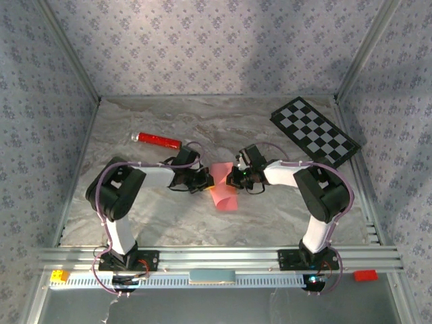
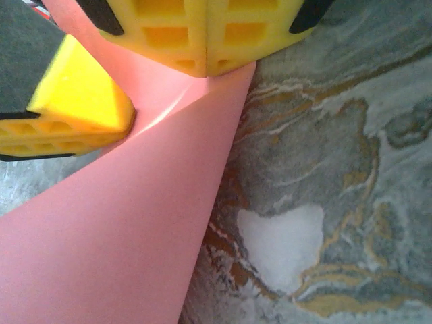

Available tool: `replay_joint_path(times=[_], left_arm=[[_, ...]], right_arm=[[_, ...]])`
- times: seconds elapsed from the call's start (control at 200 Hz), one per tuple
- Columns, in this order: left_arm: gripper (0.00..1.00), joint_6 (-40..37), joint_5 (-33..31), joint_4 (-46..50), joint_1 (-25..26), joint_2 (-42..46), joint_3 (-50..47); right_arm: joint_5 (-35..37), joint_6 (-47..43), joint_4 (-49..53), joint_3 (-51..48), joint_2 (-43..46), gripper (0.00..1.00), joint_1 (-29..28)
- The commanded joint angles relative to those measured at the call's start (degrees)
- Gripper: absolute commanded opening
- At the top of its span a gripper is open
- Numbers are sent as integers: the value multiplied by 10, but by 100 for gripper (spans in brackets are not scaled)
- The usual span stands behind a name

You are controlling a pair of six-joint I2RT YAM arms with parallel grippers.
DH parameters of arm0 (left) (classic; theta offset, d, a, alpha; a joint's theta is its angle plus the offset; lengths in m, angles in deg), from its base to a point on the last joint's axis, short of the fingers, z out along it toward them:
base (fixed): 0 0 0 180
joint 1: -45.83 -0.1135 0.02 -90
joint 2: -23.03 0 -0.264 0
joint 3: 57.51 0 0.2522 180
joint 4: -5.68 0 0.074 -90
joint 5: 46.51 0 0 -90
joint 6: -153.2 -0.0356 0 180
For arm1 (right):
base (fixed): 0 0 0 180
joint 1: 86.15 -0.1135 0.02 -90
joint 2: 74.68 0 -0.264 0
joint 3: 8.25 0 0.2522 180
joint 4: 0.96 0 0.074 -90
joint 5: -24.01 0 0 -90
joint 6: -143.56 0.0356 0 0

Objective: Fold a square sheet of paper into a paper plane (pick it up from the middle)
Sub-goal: First fold the square sheet of paper in half at the center of the table.

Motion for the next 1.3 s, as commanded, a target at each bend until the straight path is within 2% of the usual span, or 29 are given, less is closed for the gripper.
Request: replay_joint_path(times=[0.0,0.295,0.4,0.56,0.97,1.294], left_arm=[[0,14,8,29,1,38,23],[0,34,44,-16,15,-1,9],[0,41,42,-34,15,-16,-11],[0,13,22,-22,13,-32,-37],[0,-20,15,29,25,27,10],[0,-6,29,15,32,15,-25]], right_arm=[[63,0,75,-24,-23,0,-4],[56,-12,85,-16,-19,0,-4],[59,-17,89,-15,-20,0,-3],[59,-22,92,-16,-23,0,-2],[62,-16,91,-21,-24,0,-1],[62,-17,94,-19,-26,0,3]])
